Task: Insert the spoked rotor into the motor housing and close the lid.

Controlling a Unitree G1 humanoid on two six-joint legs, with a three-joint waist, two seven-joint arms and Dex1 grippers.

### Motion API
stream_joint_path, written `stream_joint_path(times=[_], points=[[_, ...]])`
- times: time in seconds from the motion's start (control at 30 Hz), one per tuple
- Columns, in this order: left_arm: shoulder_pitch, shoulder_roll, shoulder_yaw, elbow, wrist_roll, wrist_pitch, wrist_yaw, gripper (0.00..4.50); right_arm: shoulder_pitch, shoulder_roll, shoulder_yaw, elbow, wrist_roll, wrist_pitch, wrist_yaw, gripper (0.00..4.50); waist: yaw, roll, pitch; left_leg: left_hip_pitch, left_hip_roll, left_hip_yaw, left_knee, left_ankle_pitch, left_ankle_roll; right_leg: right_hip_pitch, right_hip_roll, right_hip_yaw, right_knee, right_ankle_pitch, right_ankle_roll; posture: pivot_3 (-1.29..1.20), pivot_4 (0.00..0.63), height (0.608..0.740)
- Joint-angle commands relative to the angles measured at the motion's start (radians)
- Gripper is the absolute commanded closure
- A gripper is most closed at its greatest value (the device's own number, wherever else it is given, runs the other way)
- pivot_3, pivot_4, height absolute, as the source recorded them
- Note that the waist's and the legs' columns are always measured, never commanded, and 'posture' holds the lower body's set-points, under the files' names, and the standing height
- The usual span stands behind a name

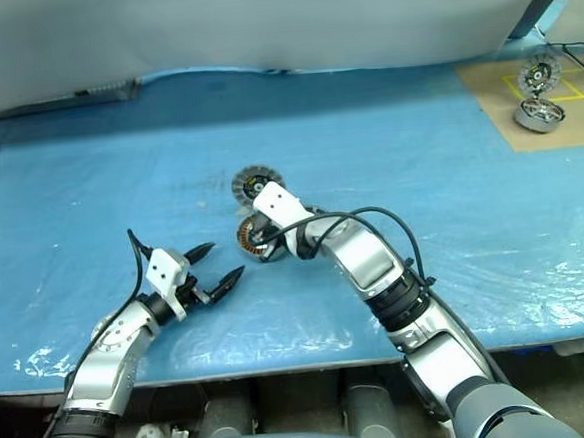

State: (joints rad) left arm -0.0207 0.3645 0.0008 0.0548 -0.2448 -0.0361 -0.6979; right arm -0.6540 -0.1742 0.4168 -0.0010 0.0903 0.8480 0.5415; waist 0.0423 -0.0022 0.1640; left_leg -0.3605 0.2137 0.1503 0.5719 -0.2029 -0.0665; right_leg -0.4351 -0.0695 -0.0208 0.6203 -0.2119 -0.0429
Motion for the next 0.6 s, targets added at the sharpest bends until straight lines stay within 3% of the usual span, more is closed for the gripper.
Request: stream_joint_path(times=[0.03,0.6], points=[[-0.001,0.002,0.007,-0.014,-0.005,-0.019,-0.006,0.0,-0.032,0.016,-0.026,0.011,-0.012,-0.032,-0.018,4.48,0.0,0.0,0.0,0.0,0.0,0.0,0.0,0.0,0.0,0.0,0.0,0.0,0.0,0.0,0.0,0.0,0.15,0.74],[-0.004,0.004,0.001,-0.096,-0.009,0.056,0.015,0.0,0.024,-0.036,0.029,-0.074,-0.003,0.025,0.07,4.48,-0.001,0.0,0.0,0.0,0.0,0.0,0.0,0.0,0.0,0.0,0.0,0.0,0.0,0.0,0.0,0.0,0.15,0.74]])
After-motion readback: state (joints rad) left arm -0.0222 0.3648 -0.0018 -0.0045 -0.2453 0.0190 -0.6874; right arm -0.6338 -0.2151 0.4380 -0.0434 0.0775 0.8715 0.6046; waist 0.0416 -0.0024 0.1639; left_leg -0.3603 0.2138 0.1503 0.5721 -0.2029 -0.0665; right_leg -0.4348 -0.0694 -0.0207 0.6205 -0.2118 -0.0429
